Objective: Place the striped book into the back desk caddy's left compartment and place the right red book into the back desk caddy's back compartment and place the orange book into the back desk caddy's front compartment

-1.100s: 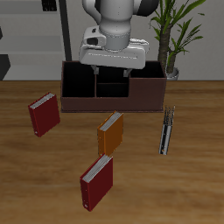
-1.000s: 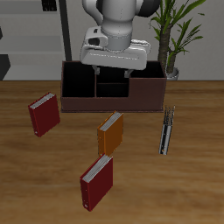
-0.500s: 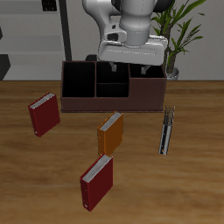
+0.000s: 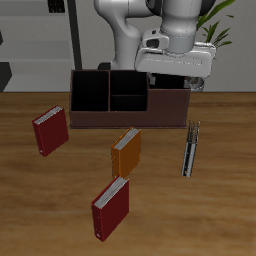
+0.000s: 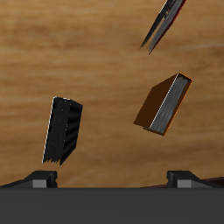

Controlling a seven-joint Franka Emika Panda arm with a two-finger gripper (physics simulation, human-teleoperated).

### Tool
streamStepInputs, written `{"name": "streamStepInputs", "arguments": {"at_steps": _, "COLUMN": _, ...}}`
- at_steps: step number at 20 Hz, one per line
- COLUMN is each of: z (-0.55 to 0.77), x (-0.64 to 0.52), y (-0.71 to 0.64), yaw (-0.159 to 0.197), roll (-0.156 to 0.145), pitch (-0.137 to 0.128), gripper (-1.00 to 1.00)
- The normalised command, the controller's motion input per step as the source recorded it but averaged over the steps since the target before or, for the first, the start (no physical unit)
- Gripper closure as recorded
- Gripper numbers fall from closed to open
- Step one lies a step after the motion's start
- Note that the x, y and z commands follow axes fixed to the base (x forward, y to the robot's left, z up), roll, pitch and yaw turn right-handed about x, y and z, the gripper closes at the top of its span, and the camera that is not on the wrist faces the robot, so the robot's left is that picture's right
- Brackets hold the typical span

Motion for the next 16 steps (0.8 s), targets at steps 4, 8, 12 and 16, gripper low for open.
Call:
{"name": "streamStepInputs", "arguments": {"at_steps": 4, "z": -0.1, "x": 0.1, "y": 0.19, "yaw": -0.006, "roll": -0.009, "pitch": -0.024, "gripper": -1.0}}
{"name": "streamStepInputs", "arguments": {"at_steps": 8, "z": -0.24, "x": 0.19, "y": 0.35, "yaw": 0.012, "roll": 0.064, "pitch": 0.008, "gripper": -1.0}}
{"name": "streamStepInputs", "arguments": {"at_steps": 12, "z": -0.28, "x": 0.08, "y": 0.2, "yaw": -0.018, "roll": 0.028, "pitch": -0.005, "gripper": -1.0}}
{"name": "streamStepInputs", "arguments": {"at_steps": 16, "z": -0.21, "x": 0.0, "y": 0.14, "yaw": -0.009, "roll": 0.043, "pitch": -0.02, "gripper": -1.0}}
